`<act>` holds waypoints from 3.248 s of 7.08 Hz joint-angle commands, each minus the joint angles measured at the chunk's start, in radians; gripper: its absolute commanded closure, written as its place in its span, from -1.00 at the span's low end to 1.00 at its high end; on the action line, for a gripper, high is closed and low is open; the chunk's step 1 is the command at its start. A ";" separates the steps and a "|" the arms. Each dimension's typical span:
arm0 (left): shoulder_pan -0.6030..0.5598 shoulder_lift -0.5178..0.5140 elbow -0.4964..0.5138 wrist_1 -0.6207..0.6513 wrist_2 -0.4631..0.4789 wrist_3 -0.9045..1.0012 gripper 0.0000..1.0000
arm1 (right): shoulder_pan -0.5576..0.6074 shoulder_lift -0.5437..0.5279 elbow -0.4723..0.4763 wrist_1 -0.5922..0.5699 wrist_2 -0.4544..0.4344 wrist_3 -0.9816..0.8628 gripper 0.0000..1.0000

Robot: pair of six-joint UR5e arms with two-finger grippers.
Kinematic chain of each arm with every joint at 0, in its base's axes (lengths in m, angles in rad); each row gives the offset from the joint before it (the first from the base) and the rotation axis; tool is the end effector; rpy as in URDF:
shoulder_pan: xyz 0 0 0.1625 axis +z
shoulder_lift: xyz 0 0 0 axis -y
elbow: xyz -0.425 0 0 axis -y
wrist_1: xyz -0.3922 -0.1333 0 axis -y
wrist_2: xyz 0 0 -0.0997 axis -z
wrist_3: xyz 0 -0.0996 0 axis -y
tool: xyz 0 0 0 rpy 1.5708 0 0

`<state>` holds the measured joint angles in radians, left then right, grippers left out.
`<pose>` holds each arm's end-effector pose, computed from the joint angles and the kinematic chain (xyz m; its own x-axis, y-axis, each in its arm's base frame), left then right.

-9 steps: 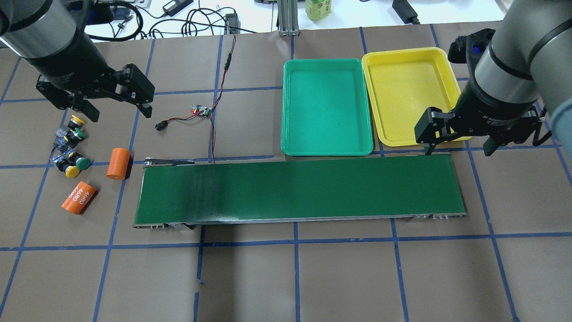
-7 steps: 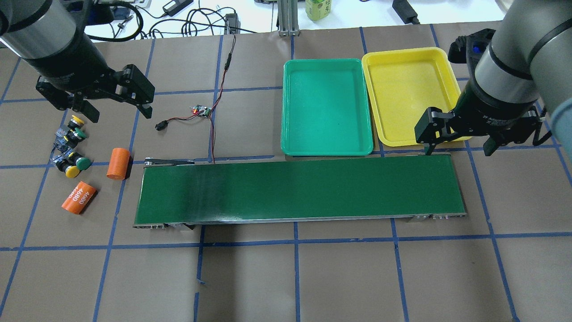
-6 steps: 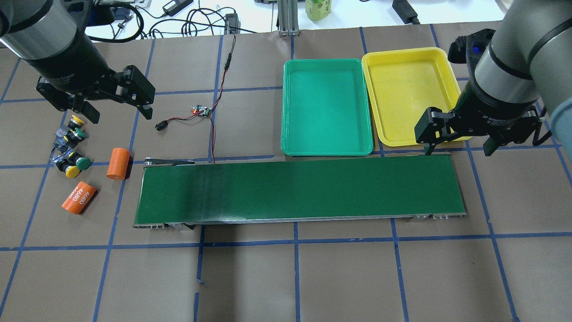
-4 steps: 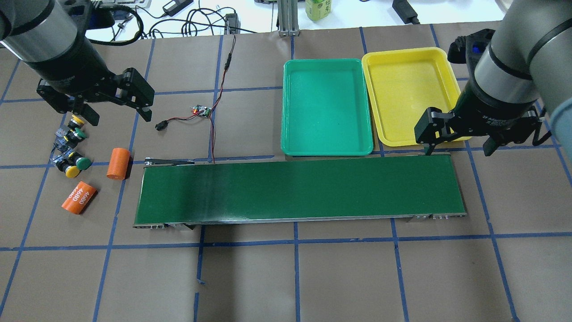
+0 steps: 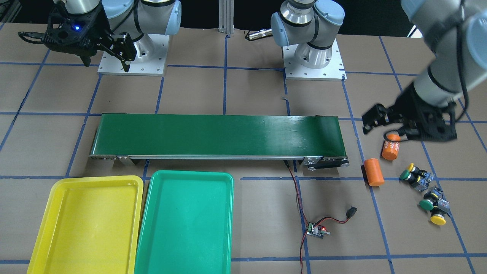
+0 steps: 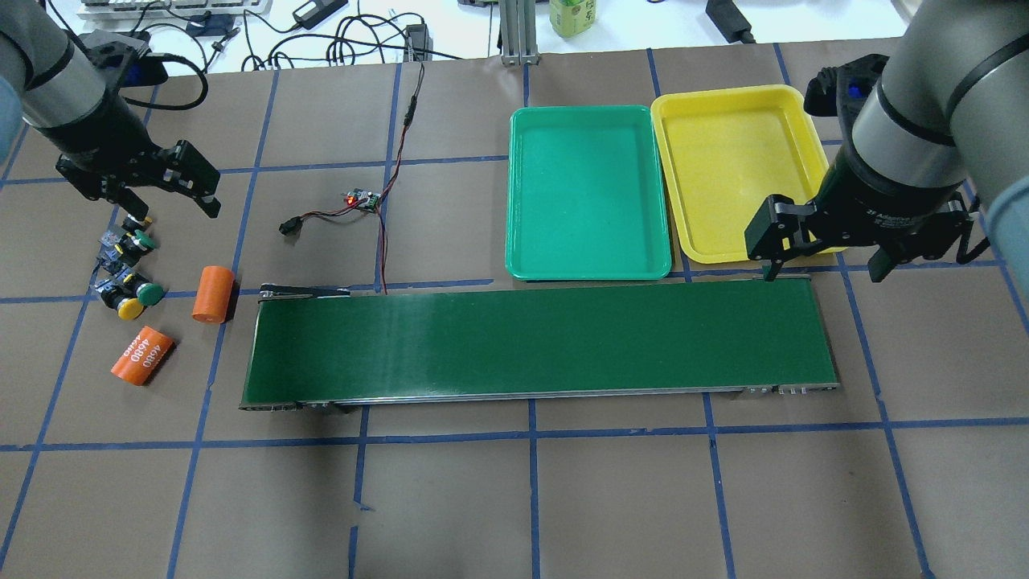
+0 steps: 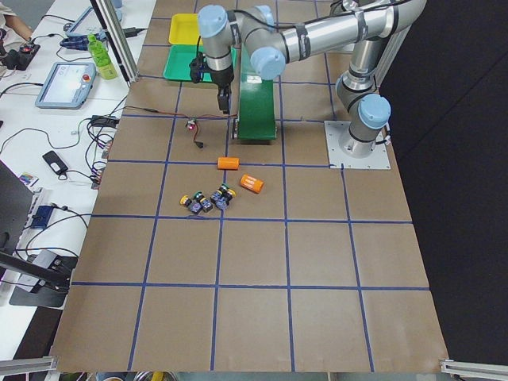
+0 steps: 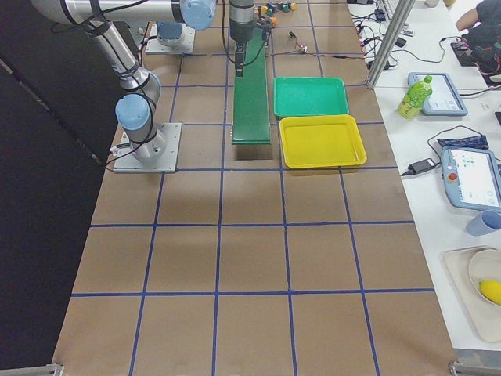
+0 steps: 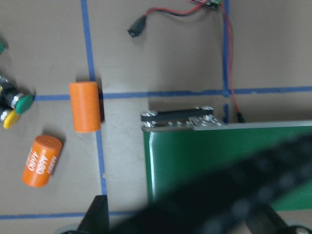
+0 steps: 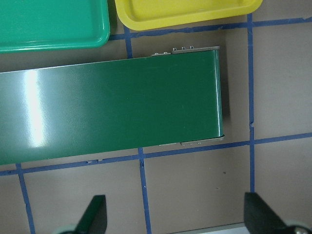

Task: Sort buttons by color to trays
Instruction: 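Move the left gripper down to the orange cylinder beside the belt, then grasp the orange cylinder with the left gripper, then carry the orange cylinder onto the belt and release it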

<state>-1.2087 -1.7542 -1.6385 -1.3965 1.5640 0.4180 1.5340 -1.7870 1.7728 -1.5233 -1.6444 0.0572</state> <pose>0.0692 -0.5610 0.3760 -0.9978 0.0543 0.0373 0.0567 0.9961 0.0674 0.1113 -0.4017 0.4806 -0.9930 0.0913 0.0753 0.0937 0.9952 0.0290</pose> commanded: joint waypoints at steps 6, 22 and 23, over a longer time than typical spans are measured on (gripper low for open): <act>0.120 -0.271 -0.233 0.510 -0.047 0.256 -0.77 | -0.002 0.000 0.001 -0.003 0.000 0.003 -1.00; -0.272 0.202 -0.532 0.422 0.024 0.832 -1.00 | -0.003 -0.002 0.001 -0.002 0.000 -0.002 -1.00; -0.255 0.220 -0.509 0.410 0.024 0.788 -1.00 | -0.003 -0.002 -0.001 -0.002 -0.002 -0.002 -1.00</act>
<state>-1.4762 -1.5493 -2.1656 -0.9839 1.5854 1.2416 1.5311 -1.7886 1.7729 -1.5248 -1.6448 0.0548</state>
